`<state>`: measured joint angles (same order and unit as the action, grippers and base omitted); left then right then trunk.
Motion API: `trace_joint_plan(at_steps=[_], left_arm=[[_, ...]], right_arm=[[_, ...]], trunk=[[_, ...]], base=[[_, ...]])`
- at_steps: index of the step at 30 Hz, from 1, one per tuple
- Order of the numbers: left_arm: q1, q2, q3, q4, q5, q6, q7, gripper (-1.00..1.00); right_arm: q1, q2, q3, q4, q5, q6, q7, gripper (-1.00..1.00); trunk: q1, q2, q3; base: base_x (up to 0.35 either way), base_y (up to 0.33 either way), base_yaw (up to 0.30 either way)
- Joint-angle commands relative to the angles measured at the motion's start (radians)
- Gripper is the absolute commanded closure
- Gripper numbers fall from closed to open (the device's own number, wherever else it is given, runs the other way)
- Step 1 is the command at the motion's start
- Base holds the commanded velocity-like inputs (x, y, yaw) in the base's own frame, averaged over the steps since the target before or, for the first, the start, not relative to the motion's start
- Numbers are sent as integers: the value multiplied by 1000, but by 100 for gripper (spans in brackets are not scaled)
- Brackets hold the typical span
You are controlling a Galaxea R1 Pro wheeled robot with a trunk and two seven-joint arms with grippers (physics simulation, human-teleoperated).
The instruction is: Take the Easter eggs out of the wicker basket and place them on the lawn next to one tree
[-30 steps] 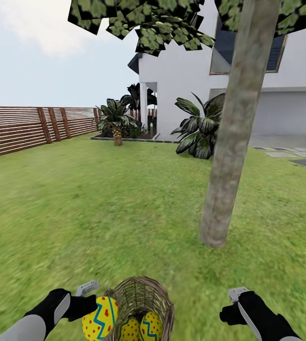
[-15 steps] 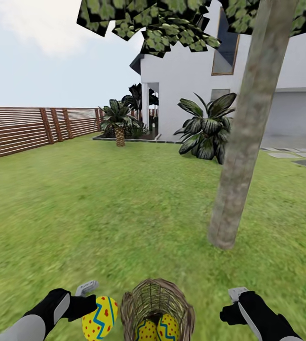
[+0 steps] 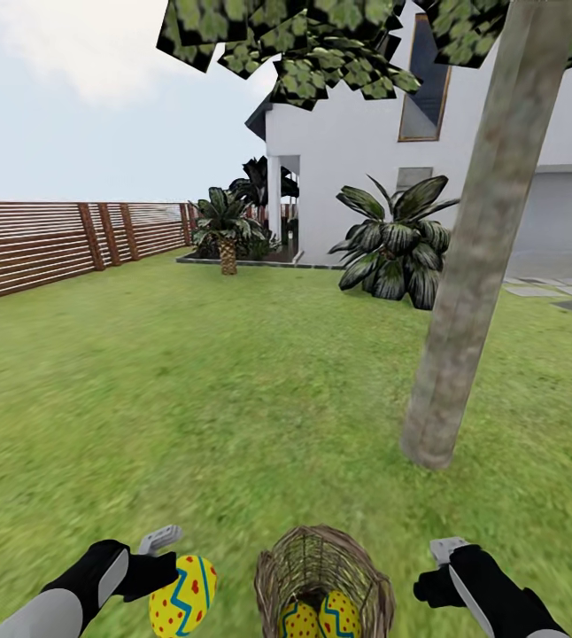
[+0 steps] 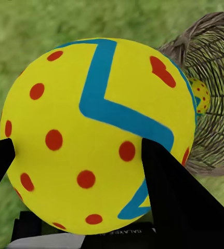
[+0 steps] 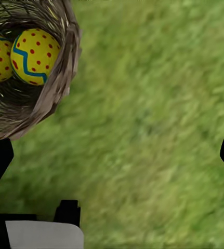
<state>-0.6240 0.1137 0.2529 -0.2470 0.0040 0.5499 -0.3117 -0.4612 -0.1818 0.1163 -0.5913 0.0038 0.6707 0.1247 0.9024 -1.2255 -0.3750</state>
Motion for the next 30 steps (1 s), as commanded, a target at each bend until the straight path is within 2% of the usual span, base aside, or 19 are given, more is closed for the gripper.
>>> trace_joint_plan(at_steps=[1,5,16,19,22,30], left_arm=[[0,0,5,-1,-1,7,0,100],[-1,-4,4,-1,-1,6,0,100],[-1,-8,3,0,-1,5,0,100],[0,-7,4,0,1,6,0,100],[0,-3,8,0,6,6,-1,100],[0,-4,9,1,8,7,-6,100]], right_arm=[[-1,-2,5,-1,0,3,3,-100],[-1,-2,5,10,1,-35,1,-100],[-1,-1,-3,20,-6,-29,-1,-100],[-1,1,8,17,7,-30,4,-100],[-1,2,39,19,21,-23,5,-100],[-1,-1,39,20,18,-3,6,-100]], trunk=[[-4,6,2],[-19,34,15],[-61,111,49],[-73,132,58],[-84,153,68],[-115,209,93]], base=[[1,10,0],[0,2,0],[0,0,0],[0,6,0],[0,198,0],[0,287,0]])
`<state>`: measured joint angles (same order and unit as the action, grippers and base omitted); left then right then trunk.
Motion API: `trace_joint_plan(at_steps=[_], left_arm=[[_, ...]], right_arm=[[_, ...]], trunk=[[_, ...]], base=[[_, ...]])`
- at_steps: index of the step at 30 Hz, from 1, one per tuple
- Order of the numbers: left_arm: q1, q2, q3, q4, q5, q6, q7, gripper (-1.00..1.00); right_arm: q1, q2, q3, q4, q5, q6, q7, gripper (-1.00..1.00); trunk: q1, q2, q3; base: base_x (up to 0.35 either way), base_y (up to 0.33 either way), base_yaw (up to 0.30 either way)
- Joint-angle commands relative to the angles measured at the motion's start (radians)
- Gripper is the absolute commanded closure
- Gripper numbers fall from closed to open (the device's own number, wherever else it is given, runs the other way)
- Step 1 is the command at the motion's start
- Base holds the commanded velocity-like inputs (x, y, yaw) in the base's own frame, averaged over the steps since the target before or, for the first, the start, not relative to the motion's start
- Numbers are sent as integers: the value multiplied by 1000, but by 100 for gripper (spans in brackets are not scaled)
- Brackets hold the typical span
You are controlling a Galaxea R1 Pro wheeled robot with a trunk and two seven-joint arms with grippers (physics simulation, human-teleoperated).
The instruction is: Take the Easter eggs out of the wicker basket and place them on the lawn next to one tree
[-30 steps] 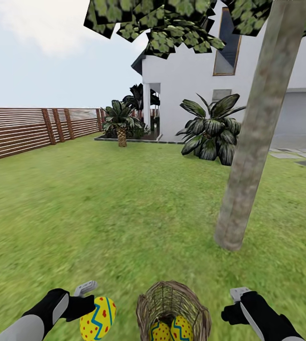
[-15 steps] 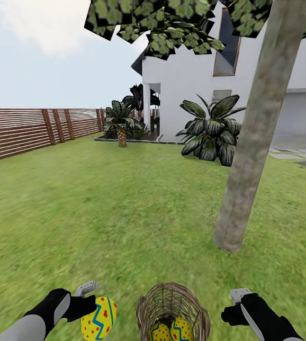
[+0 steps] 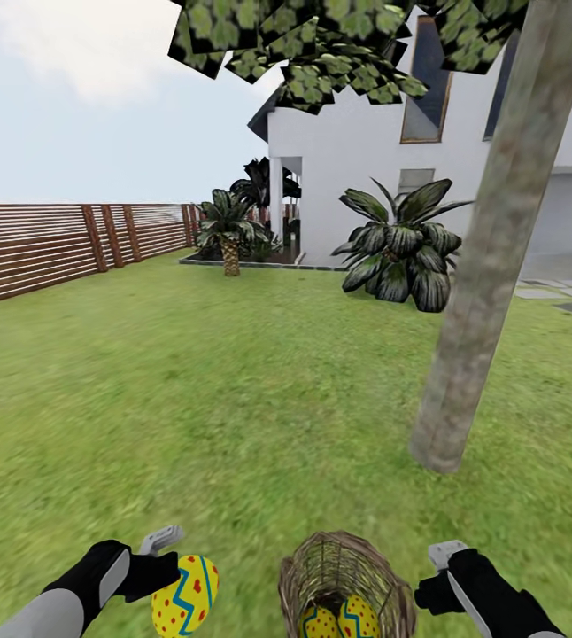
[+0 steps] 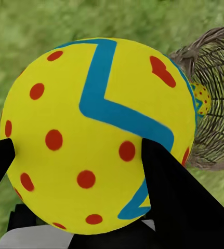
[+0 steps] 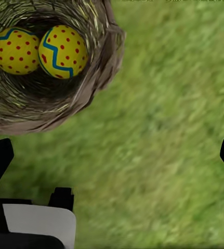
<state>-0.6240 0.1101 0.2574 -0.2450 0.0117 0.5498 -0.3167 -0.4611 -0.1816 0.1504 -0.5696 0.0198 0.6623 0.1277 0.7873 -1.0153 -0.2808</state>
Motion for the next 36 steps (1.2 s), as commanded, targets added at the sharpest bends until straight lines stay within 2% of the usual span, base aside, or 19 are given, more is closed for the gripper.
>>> trace_joint_plan(at_steps=[1,19,25,36], left_arm=[[0,0,5,-1,0,7,-2,100],[0,-3,2,-1,-2,6,-2,100],[-1,-3,2,0,-6,6,-1,100],[-1,-7,-1,1,-7,5,1,100]], right_arm=[[-1,-2,5,-2,2,5,3,-100],[-1,-7,-1,-5,2,5,-1,-100],[-1,-7,-3,-5,0,6,4,-100],[-1,-6,-3,-3,2,7,4,-100]], trunk=[[-4,6,2],[-73,132,58],[-96,174,78],[-138,251,113]], base=[[0,293,0],[0,293,-4],[33,212,-268],[56,14,-299]])
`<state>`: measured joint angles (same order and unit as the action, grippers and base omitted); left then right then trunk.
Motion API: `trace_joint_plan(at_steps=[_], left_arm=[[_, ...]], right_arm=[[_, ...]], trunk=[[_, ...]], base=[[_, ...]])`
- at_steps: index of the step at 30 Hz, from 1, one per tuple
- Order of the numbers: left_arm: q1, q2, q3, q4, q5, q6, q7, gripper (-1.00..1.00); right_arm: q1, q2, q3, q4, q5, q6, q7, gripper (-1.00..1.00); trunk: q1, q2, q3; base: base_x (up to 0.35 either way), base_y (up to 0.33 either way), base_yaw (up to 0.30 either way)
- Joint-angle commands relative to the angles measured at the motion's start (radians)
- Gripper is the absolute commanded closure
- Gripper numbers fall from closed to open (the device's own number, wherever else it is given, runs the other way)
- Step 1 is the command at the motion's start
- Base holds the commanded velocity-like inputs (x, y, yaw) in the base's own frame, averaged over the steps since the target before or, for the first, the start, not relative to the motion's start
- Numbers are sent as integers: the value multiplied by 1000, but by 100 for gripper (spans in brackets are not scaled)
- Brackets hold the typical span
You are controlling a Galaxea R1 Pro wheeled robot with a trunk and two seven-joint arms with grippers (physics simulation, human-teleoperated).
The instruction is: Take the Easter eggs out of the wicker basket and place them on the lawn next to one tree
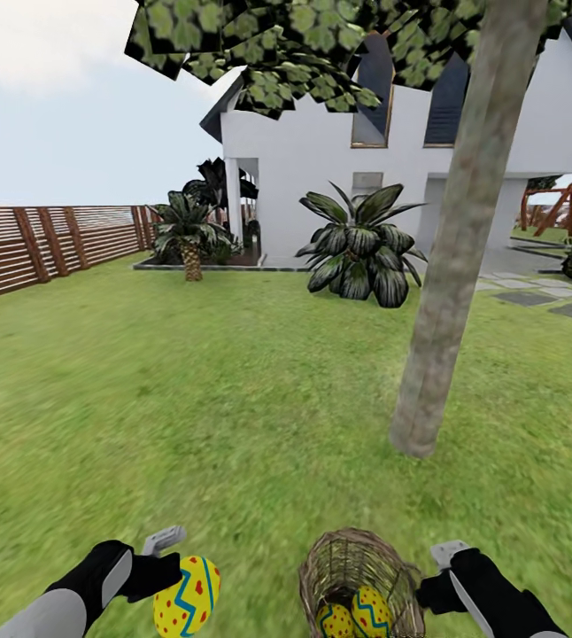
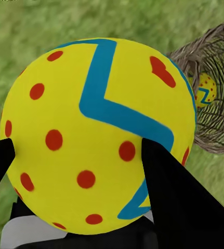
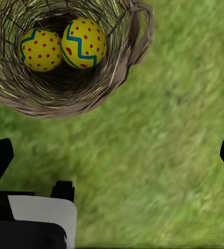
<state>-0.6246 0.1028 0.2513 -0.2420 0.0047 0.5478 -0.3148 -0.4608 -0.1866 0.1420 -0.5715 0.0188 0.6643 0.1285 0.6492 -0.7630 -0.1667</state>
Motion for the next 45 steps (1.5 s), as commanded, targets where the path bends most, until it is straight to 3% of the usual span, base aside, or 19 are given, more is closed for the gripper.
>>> trace_joint_plan(at_steps=[1,11,34,45], left_arm=[[0,0,5,-2,0,7,-1,100],[0,1,7,0,3,7,-6,100],[0,-1,5,29,1,6,-5,100],[0,-5,5,29,0,6,-4,100]], right_arm=[[-1,-1,5,-1,3,5,3,-100],[-1,7,7,2,5,5,1,-100],[-1,9,9,4,7,12,1,-100],[-1,10,10,4,10,11,-4,-100]], trunk=[[-4,6,2],[-42,76,32],[-130,237,85],[-172,314,134]], base=[[1,0,-241],[-16,266,-23],[13,284,-234],[198,136,-72]])
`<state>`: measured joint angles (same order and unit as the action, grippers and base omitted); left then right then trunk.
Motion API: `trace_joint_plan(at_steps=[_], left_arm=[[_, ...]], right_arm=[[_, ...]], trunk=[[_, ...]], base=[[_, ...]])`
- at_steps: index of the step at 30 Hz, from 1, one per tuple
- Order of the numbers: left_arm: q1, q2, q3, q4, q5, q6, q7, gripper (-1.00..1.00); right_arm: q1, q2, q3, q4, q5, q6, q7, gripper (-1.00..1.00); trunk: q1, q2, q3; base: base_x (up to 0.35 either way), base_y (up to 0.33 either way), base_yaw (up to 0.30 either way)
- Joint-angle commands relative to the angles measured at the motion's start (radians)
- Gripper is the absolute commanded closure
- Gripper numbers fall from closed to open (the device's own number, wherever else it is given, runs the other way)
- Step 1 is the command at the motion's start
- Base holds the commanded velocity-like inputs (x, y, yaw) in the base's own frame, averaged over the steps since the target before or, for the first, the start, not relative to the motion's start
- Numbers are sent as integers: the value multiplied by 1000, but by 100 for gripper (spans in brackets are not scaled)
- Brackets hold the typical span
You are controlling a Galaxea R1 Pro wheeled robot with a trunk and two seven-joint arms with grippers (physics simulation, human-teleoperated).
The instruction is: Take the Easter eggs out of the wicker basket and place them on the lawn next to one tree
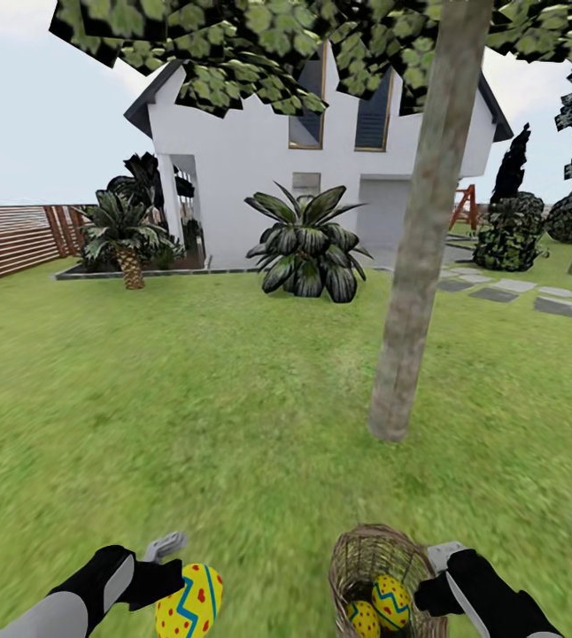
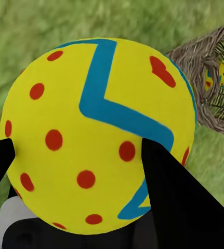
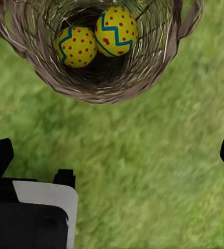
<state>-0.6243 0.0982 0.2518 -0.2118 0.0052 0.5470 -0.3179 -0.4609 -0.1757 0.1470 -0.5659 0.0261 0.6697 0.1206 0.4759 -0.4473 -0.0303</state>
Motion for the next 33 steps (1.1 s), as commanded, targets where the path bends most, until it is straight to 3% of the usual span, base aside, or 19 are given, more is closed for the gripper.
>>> trace_joint_plan(at_steps=[1,7,13,17,33], left_arm=[[-1,-4,4,-1,-1,7,1,100],[0,-8,4,-1,-2,7,2,100],[0,-8,4,-1,-2,3,3,100],[0,-8,4,-1,-1,-33,5,100],[0,-6,11,-4,4,-42,10,100]], right_arm=[[-1,-1,5,-2,3,5,4,-100],[-1,-1,6,-2,1,5,5,-100],[-1,-1,6,-2,0,5,5,-100],[-1,-1,5,-2,0,5,5,-100],[-1,-1,5,-2,3,5,4,-100]], trunk=[[-3,5,2],[-26,47,21],[-26,47,21],[-26,47,21],[-26,47,21]], base=[[192,125,-9],[201,52,-2],[222,1,0],[16,0,0],[-30,0,0]])
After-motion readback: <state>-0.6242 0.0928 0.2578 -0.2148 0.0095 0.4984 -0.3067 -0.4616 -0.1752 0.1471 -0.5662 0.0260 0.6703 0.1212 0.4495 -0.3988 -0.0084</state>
